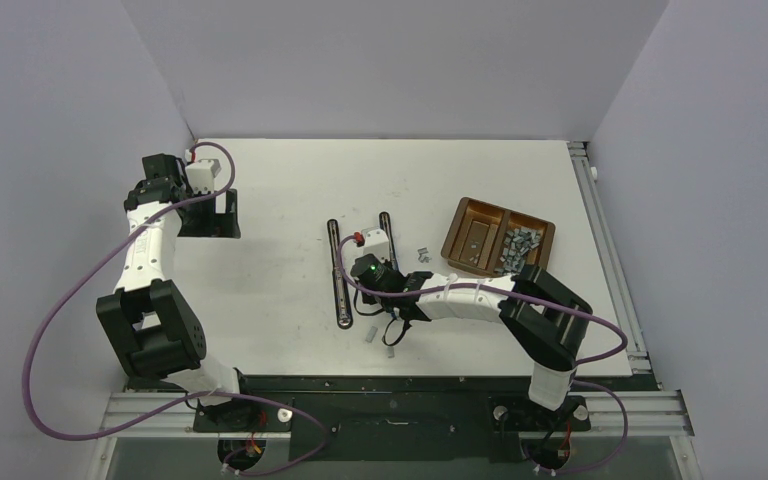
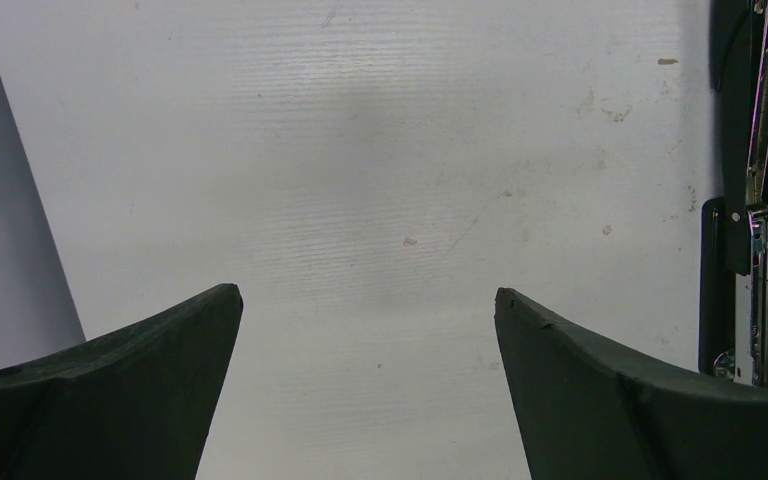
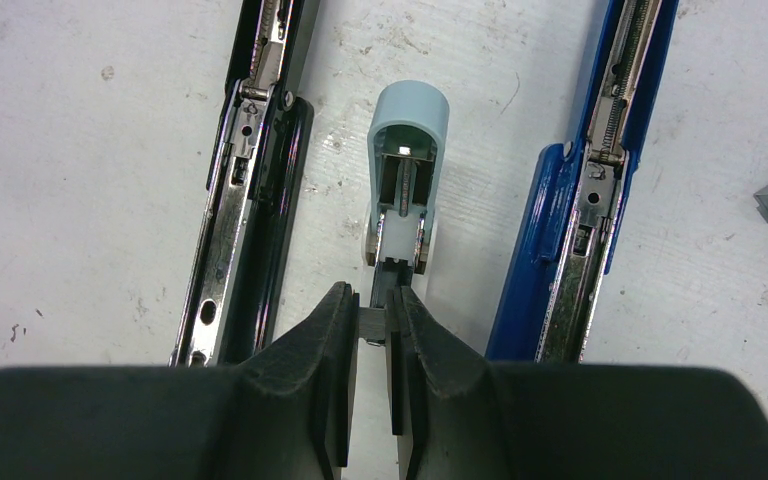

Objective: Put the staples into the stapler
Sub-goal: Install the staple into the stapler.

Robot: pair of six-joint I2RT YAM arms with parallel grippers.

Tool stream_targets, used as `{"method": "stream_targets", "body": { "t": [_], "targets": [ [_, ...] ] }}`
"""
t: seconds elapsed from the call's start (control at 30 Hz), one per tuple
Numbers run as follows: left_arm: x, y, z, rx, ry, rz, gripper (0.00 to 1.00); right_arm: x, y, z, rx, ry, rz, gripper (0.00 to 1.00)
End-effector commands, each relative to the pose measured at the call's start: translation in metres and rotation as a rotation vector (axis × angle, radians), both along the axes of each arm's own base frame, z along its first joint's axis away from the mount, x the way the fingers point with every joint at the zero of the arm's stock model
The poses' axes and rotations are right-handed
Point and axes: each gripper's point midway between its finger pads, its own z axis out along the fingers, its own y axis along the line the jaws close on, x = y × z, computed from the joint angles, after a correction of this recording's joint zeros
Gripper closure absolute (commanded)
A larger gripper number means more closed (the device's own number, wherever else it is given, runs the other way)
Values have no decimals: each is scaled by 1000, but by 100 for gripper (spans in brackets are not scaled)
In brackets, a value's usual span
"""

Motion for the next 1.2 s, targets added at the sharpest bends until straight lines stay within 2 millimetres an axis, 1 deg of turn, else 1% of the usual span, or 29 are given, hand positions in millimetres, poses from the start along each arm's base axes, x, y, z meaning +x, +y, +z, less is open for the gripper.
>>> {"method": "stream_targets", "body": {
  "t": [0.0, 0.1, 0.33, 0.77, 0.97, 1.0, 1.17],
  "targets": [
    [4, 5, 18, 26, -68, 1, 4, 8, 11, 18, 42, -51, -7, 91],
    [4, 4, 19, 23, -70, 0, 4, 9, 10, 18, 40, -56, -12, 91],
    [4, 6, 19, 29, -71, 1, 4, 7, 6, 8, 22, -39, -14, 92],
    [5, 4, 20, 25, -73, -4, 4, 6, -2, 0, 4, -31, -29, 91],
    [4, 5, 20, 28, -71, -1, 4, 5, -2, -5, -2, -23, -28, 91],
    [4, 5, 20, 29, -72, 0, 4, 8, 1, -2, 19, -34, -29, 91],
    [4, 5, 19, 29, -70, -2, 4, 8, 4, -1, 28, -33, -23, 91]
  ]
}}
